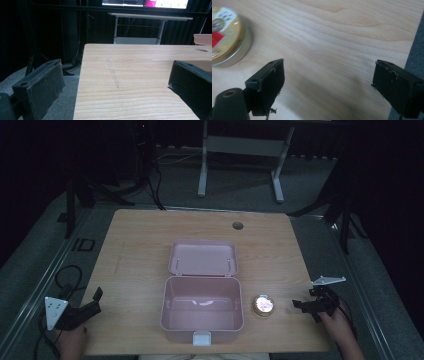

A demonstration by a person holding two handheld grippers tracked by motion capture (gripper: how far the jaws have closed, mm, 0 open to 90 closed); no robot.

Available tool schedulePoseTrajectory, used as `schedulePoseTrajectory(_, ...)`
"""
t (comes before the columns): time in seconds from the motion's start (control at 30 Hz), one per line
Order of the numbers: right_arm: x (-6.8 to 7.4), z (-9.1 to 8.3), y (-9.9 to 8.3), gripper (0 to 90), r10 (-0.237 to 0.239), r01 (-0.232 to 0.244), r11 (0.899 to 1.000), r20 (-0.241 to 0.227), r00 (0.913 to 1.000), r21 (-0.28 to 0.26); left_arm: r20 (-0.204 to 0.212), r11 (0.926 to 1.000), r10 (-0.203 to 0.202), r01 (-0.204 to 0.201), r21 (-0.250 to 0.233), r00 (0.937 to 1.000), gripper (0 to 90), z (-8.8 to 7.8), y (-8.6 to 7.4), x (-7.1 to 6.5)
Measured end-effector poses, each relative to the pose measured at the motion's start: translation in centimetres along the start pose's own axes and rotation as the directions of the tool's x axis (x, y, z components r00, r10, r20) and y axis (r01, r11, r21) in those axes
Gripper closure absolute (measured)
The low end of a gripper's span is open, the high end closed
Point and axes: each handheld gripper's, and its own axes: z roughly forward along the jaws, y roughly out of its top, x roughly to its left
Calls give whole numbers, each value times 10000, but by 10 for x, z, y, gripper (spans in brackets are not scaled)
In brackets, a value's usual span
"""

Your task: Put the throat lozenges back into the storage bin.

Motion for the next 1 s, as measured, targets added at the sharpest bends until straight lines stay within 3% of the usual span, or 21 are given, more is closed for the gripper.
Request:
schedulePoseTrajectory(0.1, 1, -5, 5, 103, -471, 482, 9964, -181, 9987, 702, 4, 10000, -5, 5, 8, 10000, 4, 0, 0, 0)
schedulePoseTrajectory(0.23, 5, -11, 14, 103, -1005, 1066, 9811, -450, 9939, 1615, 8, 10000, -10, 10, 4, 10000, 4, 0, 0, 0)
schedulePoseTrajectory(0.3, 8, -14, 18, 103, -1226, 1324, 9677, -587, 9907, 2147, 26, 10000, -35, 35, 26, 10000, 4, 0, 0, 1)
schedulePoseTrajectory(0.4, 12, -18, 24, 103, -1695, 1848, 9378, -770, 9825, 2940, 30, 10000, -72, 72, 9, 10000, 4, 0, 0, 1)
schedulePoseTrajectory(0.53, 19, -23, 32, 103, -1990, 2366, 8862, -1339, 9708, 3983, 31, 10000, -38, 38, 26, 10000, 4, 0, 0, 1)
schedulePoseTrajectory(0.7, 26, -22, 37, 103, -2303, 2931, 7883, -1823, 9559, 5410, 25, 10000, -34, 34, 5, 10000, 4, 0, 0, 0)
schedulePoseTrajectory(0.77, 28, -22, 38, 137, -2459, 3161, 7638, -1990, 9486, 5628, 21, 10000, -53, 54, -12, 10000, 4, 0, 0, 0)
schedulePoseTrajectory(0.9, 30, -23, 42, 131, -2576, 3280, 7529, -2031, 9447, 5706, 29, 10000, -16, 16, 16, 10000, 4, 0, 0, 0)
schedulePoseTrajectory(1.0, 30, -25, 46, 129, -2576, 3329, 7564, -2114, 9429, 5631, 33, 10000, -31, 31, 17, 10000, 4, 0, 0, 0)
